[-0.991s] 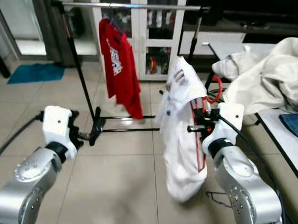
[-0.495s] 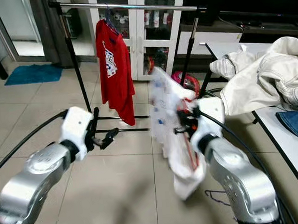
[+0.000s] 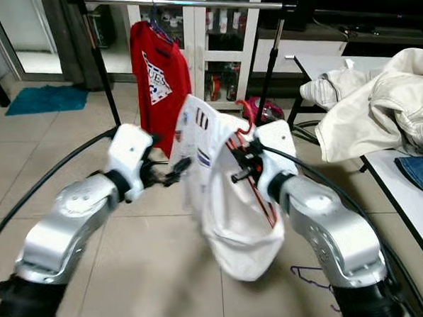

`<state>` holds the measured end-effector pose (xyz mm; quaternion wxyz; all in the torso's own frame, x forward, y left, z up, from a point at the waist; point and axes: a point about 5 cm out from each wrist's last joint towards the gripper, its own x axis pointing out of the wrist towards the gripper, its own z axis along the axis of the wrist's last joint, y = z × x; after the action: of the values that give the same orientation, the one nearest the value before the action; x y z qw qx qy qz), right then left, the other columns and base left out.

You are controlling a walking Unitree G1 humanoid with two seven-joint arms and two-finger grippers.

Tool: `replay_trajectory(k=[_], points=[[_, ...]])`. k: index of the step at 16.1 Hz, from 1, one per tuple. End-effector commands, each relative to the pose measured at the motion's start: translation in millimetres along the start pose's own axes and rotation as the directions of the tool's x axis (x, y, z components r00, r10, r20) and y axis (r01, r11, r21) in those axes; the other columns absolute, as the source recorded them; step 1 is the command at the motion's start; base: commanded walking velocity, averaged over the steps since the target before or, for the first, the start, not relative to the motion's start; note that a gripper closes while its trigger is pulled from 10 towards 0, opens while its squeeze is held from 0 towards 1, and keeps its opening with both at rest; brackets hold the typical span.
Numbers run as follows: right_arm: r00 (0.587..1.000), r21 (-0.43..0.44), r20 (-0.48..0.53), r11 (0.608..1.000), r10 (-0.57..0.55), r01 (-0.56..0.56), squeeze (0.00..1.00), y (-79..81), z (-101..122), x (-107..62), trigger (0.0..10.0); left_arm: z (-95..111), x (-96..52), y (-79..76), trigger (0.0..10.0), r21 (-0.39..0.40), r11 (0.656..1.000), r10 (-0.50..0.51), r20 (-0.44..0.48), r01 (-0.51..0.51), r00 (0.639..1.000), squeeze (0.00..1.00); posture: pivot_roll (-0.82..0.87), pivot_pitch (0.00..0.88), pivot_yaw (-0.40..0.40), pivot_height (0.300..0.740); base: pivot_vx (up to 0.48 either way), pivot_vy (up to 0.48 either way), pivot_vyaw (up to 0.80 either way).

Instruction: Hang hanger

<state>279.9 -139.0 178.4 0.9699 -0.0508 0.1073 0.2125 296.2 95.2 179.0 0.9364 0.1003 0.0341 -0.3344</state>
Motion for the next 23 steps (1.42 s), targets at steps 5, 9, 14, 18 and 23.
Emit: replay_trajectory(k=[5,9,14,18,23], points=[[0.997,0.051,0.055,0.997,0.050,-0.053,0.00,15.0,16.5,4.9,0.0,-16.9,17.5,7.4,10.0,0.012,1.000,0.030,-0.034,-0.029,0.999,1.00,-0.10,0.000,-0.053,0.740,0.000,0.000,0.00],[0.992,0.098,0.109,0.993,0.060,-0.070,0.00,21.1,27.1,5.1,0.0,-21.5,24.7,5.0,0.0,-0.004,1.000,-0.029,-0.023,0.028,0.999,0.00,-0.10,0.000,-0.045,0.740,0.000,0.000,0.00],[0.987,0.147,0.148,0.985,0.064,-0.086,0.00,21.6,35.0,5.1,0.0,-27.2,31.4,-3.7,0.0,-0.037,0.996,-0.086,-0.023,0.085,0.996,0.00,-0.11,0.000,-0.038,0.740,0.000,0.000,0.00],[0.981,0.178,0.176,0.977,0.083,-0.114,0.00,23.1,40.9,4.4,0.0,-28.2,34.1,0.4,0.0,-0.066,0.996,-0.067,0.003,0.067,0.998,0.00,-0.11,0.000,-0.041,0.740,0.000,0.000,0.00],[0.978,0.182,0.183,0.974,0.102,-0.136,0.00,25.1,43.2,4.1,0.0,-27.7,35.2,3.5,0.0,-0.070,0.996,-0.051,0.014,0.052,0.999,0.00,-0.11,0.000,-0.042,0.740,0.000,0.000,0.00]])
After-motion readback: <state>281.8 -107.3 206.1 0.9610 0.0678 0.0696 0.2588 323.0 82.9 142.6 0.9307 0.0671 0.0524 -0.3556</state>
